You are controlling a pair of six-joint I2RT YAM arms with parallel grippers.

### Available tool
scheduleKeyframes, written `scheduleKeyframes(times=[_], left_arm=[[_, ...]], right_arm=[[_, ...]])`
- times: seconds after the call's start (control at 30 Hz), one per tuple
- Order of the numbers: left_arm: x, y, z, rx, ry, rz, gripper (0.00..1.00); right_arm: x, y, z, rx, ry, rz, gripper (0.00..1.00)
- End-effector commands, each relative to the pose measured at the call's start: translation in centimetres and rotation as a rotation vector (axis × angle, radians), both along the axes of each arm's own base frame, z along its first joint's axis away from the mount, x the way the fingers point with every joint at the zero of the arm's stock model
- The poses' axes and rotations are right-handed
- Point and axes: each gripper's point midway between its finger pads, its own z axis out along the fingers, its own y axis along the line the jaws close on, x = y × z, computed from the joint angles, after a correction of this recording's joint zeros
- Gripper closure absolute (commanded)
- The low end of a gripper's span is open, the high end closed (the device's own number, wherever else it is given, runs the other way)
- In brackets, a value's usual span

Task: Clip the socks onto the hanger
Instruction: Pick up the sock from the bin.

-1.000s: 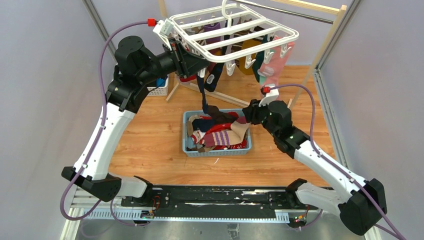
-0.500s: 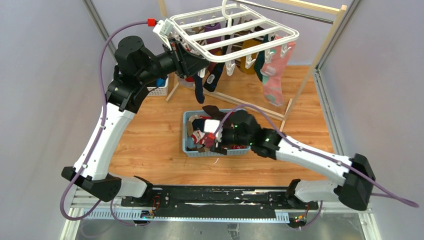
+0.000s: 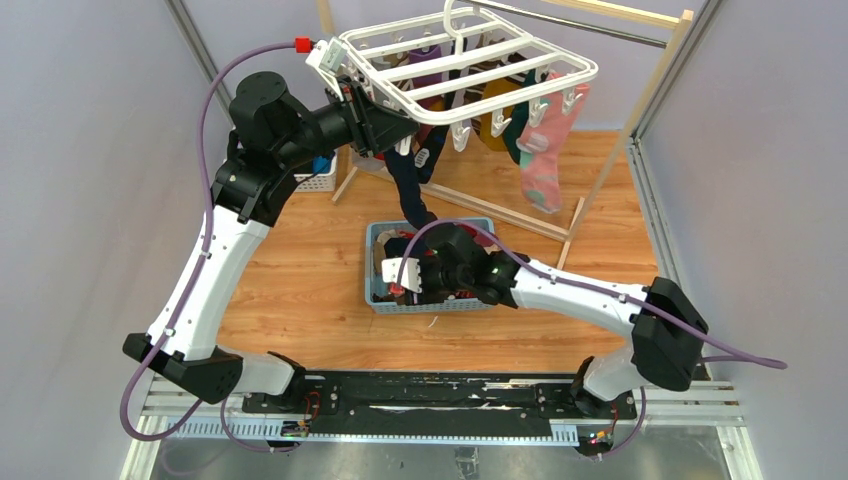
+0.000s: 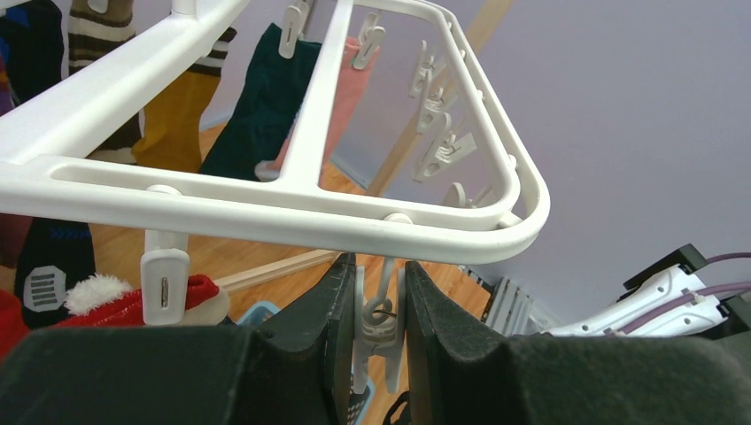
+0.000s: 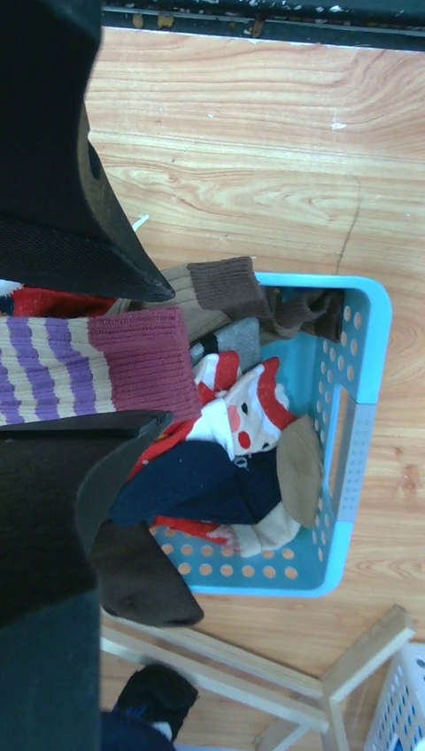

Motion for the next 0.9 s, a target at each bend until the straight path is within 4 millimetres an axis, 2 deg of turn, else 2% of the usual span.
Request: scheduleKeyframes(times=[0.0,0.27,0.4,0.53,0.73,0.87], left_arm=[[-1.3,0.5,0.6,0.003,-0.014,-0.019,1.00],[-1.4,0.5,0.5,0.005,-0.012,-0.019,1.00],[-1.4,0.6,0.5,0.005,-0.015,-0.018,1.00],[-1.4,0.6,0.6,0.005,-0.015,-0.019,1.00],[-1.4,0.7,0.4,0.008,-0.015,-0.016,1.00],[-1.3,0.7,0.4,0.007,-0.016,-0.014,1.00]], right_arm=[[-0.4,0.8,-0.8,-0.031,0.005,0.054,0.52],[-0.1,0.7,-2.0,-0.084,0.009,0.054,0.48],[0.6,0.7,-2.1,-0.098,-0.006,0.032,0.55],[0.4,0.2,-2.6,-0.145,0.007,0.039,0.60],[-0.3,-1.0,-2.5,-0.189,0.021,0.058,0.50],[-0.2,-1.3,-2.5,-0.194,0.011,0.045,0.51]])
